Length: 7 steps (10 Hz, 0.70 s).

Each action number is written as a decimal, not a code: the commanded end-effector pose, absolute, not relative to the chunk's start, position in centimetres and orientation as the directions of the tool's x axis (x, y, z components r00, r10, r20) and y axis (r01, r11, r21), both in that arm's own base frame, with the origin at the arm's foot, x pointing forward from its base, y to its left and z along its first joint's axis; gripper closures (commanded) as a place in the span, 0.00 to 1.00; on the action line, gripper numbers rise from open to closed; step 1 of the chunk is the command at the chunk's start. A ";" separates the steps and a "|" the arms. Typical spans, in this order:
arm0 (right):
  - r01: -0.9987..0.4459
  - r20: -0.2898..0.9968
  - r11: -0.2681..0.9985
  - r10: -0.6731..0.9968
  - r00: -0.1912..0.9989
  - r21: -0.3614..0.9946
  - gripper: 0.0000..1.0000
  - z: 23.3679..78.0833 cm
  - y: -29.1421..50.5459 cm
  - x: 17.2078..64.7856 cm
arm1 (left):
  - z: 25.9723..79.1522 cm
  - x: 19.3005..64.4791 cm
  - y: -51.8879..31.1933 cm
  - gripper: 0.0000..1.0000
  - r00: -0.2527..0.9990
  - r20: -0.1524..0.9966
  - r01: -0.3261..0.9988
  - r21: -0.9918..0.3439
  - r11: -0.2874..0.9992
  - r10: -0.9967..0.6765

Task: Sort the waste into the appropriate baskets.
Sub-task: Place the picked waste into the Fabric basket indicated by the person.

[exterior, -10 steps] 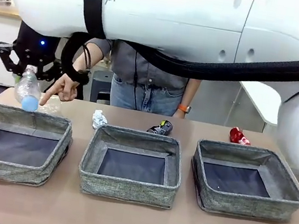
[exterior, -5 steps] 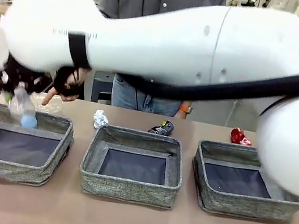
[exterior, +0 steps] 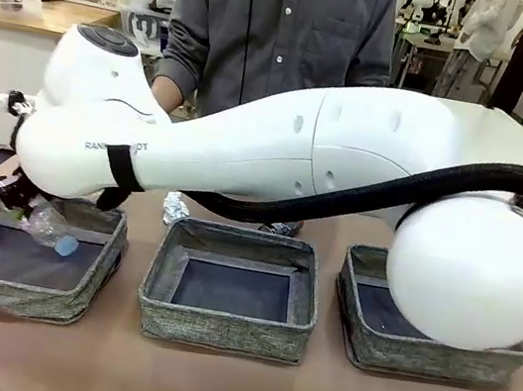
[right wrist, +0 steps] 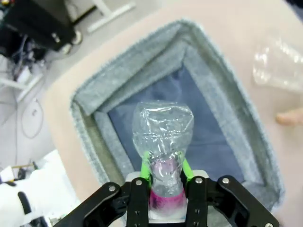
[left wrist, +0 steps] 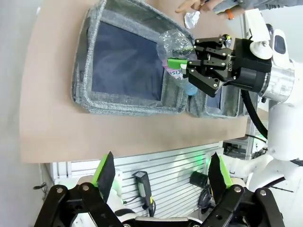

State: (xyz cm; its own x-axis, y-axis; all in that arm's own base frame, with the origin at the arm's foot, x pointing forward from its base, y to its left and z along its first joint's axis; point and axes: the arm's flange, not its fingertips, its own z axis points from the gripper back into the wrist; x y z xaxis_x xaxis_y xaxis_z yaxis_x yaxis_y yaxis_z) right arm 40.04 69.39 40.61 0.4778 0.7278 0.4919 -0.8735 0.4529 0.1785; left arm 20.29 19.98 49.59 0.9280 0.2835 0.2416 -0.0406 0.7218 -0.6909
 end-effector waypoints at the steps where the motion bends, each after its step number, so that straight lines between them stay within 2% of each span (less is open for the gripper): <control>1: -0.889 0.523 0.405 0.722 0.453 0.211 0.75 41.6 69.4 40.3 | 49.7 20.2 19.7 0.00 0.926 0.236 -0.056 -0.688 0.723 0.295; 4: -0.889 0.514 0.413 0.729 0.452 0.196 0.75 41.6 69.3 40.2 | 49.7 20.2 19.7 0.00 0.926 0.236 -0.056 -0.688 0.723 0.295; 5: -0.895 0.524 0.399 0.728 0.442 0.200 0.17 41.6 69.3 40.1 | 49.7 20.2 19.7 0.00 0.926 0.236 -0.056 -0.688 0.723 0.295; 6: -0.895 0.521 0.407 0.732 0.440 0.184 0.17 41.7 69.2 40.1 | 49.7 20.2 19.7 0.00 0.926 0.236 -0.056 -0.688 0.723 0.295; 7: -0.894 0.524 0.408 0.729 0.441 0.184 0.00 41.7 69.1 40.0 | 49.7 20.2 19.7 0.00 0.926 0.236 -0.056 -0.688 0.723 0.295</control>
